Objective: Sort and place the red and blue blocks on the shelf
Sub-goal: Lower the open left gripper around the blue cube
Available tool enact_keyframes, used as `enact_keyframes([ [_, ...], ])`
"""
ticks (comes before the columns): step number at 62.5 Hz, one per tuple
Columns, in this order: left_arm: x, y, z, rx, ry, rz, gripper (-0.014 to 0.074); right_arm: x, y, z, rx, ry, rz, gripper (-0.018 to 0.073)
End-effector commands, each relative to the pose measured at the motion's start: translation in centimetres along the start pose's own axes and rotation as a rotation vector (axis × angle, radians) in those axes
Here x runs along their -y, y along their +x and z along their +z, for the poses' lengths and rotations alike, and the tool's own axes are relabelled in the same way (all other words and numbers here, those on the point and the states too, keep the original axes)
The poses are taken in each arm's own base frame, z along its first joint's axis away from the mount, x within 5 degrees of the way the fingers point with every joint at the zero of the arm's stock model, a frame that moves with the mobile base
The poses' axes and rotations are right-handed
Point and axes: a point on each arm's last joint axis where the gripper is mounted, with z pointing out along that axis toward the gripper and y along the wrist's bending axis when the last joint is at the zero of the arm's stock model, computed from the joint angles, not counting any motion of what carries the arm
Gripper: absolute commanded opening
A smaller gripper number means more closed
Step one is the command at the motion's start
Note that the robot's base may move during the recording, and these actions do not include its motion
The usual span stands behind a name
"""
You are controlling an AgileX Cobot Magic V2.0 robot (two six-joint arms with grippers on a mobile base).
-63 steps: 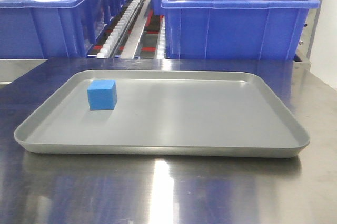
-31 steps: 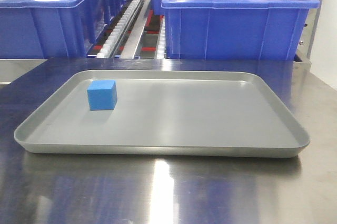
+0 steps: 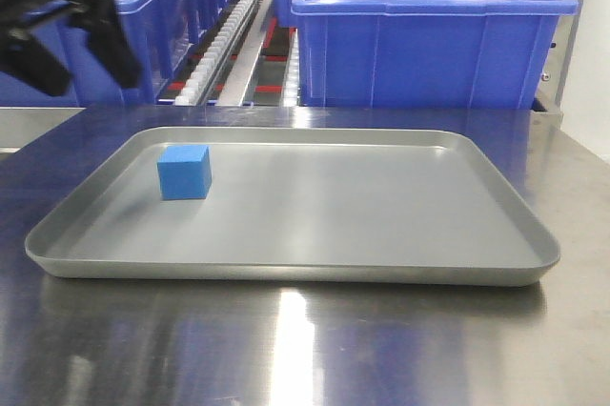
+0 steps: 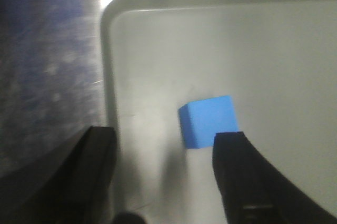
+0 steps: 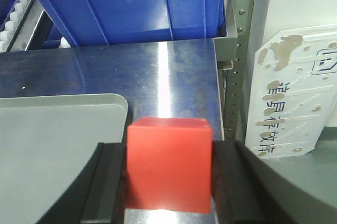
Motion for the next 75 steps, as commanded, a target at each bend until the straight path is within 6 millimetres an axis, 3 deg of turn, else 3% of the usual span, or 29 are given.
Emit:
enact_keyframes([
  [1,1.7,-1.8,-0.8,0.09,0.05,0.012,0.0464,-0.2,-1.7,-0.6,0.119,-0.007,-0.014,0.0048],
  [23,3.9,-2.3,1.8,0.048,0.049,0.093,0.0538,-0.2,-1.7,-0.6,0.119,-0.007,-0.014,0.0048],
  [49,3.9,-2.3,3.7,0.041,0.048,-0.032,0.0534,-0.2,-1.7,-0.6,0.119,-0.007,-0.014,0.0048],
  [75,4.7,-1.6,5.8,-0.02,0.041,-0.023,0.0534,-0.2,-1.7,-0.6,0.119,-0.007,-0.014,0.0048],
])
